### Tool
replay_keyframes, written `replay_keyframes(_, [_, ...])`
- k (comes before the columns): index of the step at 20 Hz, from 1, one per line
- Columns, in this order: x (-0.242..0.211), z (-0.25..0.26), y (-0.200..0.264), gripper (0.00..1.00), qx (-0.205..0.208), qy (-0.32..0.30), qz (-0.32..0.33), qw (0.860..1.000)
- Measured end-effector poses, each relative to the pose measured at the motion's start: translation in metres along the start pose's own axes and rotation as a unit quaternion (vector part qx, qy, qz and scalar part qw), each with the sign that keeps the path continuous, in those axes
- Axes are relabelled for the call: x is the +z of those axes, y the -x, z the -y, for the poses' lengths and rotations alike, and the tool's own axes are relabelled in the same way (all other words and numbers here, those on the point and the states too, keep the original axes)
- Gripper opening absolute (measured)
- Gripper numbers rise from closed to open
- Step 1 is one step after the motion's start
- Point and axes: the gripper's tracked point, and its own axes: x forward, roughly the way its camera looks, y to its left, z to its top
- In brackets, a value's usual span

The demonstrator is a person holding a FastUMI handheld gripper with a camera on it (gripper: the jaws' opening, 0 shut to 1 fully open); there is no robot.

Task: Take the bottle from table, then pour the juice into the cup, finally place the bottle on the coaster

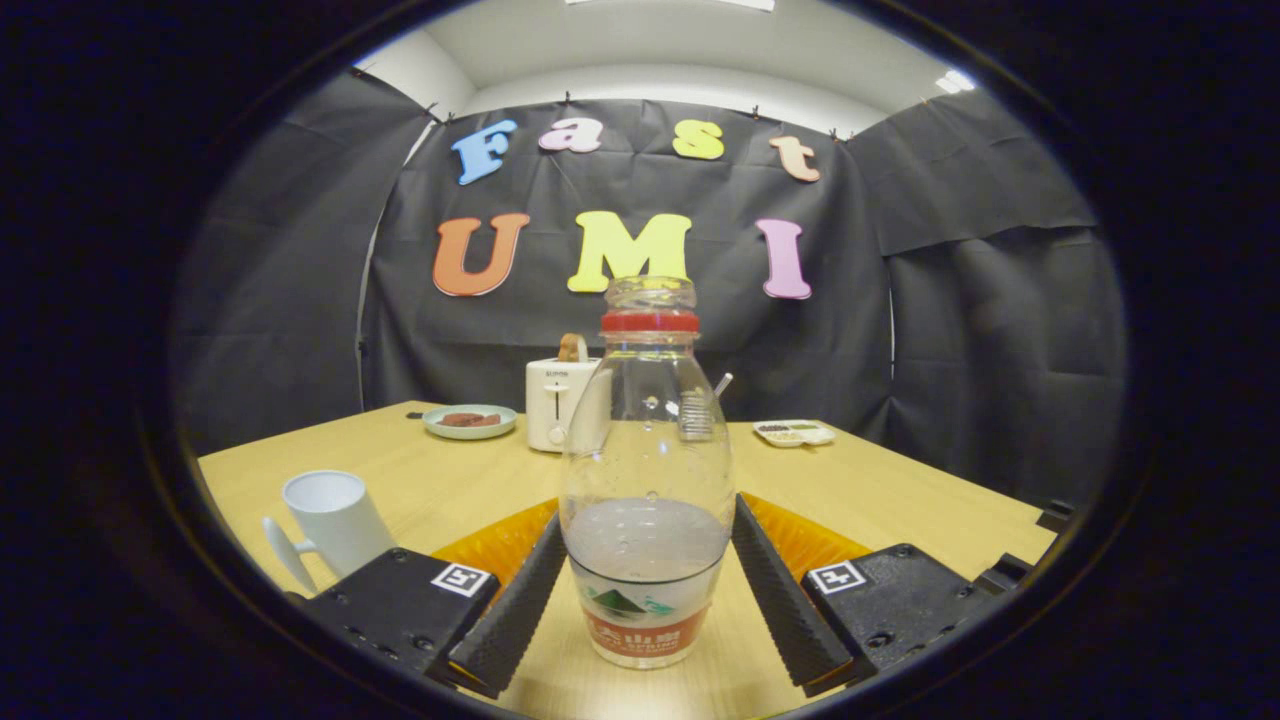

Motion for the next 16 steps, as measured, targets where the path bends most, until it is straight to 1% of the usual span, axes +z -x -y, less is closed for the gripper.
replay_keyframes(1, [-0.001, 0.001, -0.002, 0.99, -0.001, -0.001, -0.001, 1.000])
replay_keyframes(4, [-0.003, 0.003, -0.006, 0.88, -0.005, 0.002, 0.001, 1.000])
replay_keyframes(6, [0.001, 0.011, -0.002, 0.81, -0.021, 0.004, 0.006, 1.000])
replay_keyframes(11, [0.005, 0.018, 0.009, 0.81, -0.026, 0.025, -0.001, 0.999])
replay_keyframes(16, [0.037, 0.035, 0.026, 0.81, -0.024, 0.037, -0.007, 0.999])
